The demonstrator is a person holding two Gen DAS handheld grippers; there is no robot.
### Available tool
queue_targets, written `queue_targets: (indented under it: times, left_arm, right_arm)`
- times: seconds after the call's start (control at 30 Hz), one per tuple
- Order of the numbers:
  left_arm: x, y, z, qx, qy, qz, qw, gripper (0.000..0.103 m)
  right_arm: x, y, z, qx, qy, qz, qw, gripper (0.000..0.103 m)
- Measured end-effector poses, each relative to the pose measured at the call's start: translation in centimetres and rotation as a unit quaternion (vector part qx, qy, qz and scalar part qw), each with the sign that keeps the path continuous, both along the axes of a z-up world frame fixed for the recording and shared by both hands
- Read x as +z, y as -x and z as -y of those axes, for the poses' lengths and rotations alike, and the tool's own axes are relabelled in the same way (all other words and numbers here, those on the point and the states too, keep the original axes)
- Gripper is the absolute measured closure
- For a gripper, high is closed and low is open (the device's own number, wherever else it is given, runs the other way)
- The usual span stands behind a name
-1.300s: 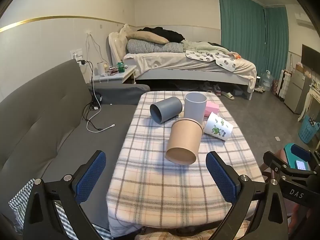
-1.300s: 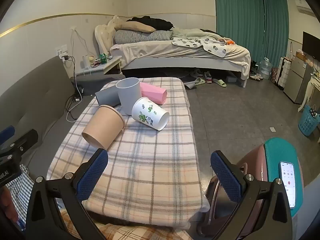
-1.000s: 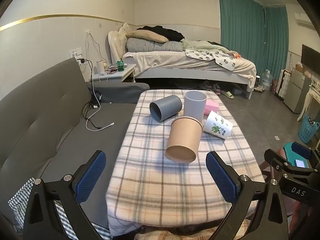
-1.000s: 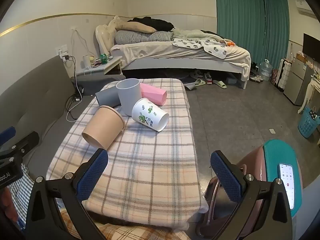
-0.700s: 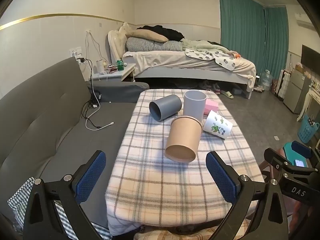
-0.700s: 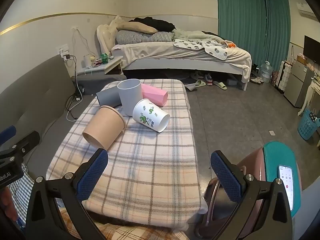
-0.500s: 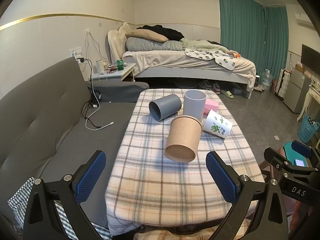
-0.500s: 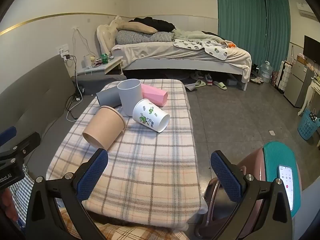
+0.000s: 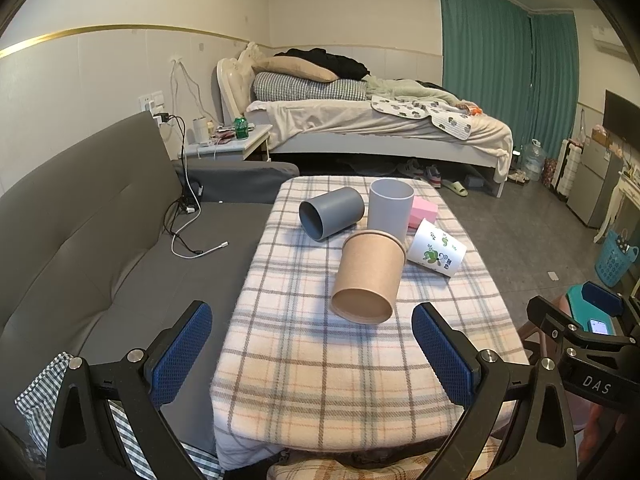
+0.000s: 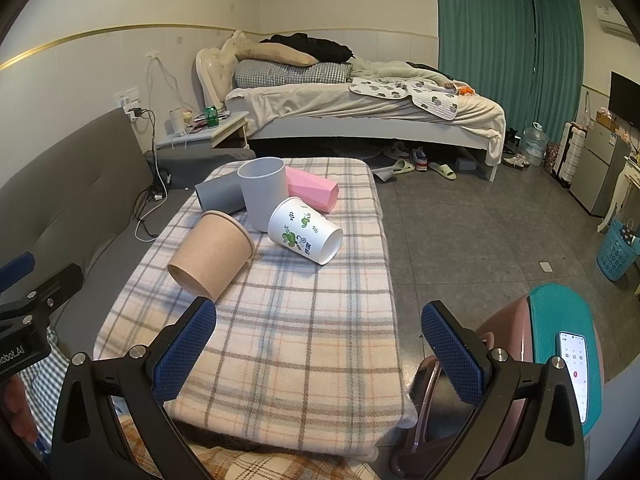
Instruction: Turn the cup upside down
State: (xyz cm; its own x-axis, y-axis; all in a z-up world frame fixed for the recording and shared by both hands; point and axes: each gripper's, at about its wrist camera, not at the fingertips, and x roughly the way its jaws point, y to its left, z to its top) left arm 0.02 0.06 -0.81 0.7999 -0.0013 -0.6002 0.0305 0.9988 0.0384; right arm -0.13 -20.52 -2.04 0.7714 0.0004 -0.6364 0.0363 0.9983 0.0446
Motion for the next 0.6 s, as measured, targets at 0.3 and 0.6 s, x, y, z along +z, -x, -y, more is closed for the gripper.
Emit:
queue_targets:
  times: [0.3,0.6]
  left_arm:
    - [-0.06,-0.06,-0.04,-0.001,0.000,-0.001,1.0000,0.000]
    - [0.01,-0.08,-0.08,-0.001,0.001,-0.001,1.0000,0.000]
  right_arm:
    - [0.08,-0.04,-0.16,0.002,0.000,0.000,1.000,0.000]
    - [0.08,-0.20,-0.38,0.004,0.002,-0.001,1.000,0.000]
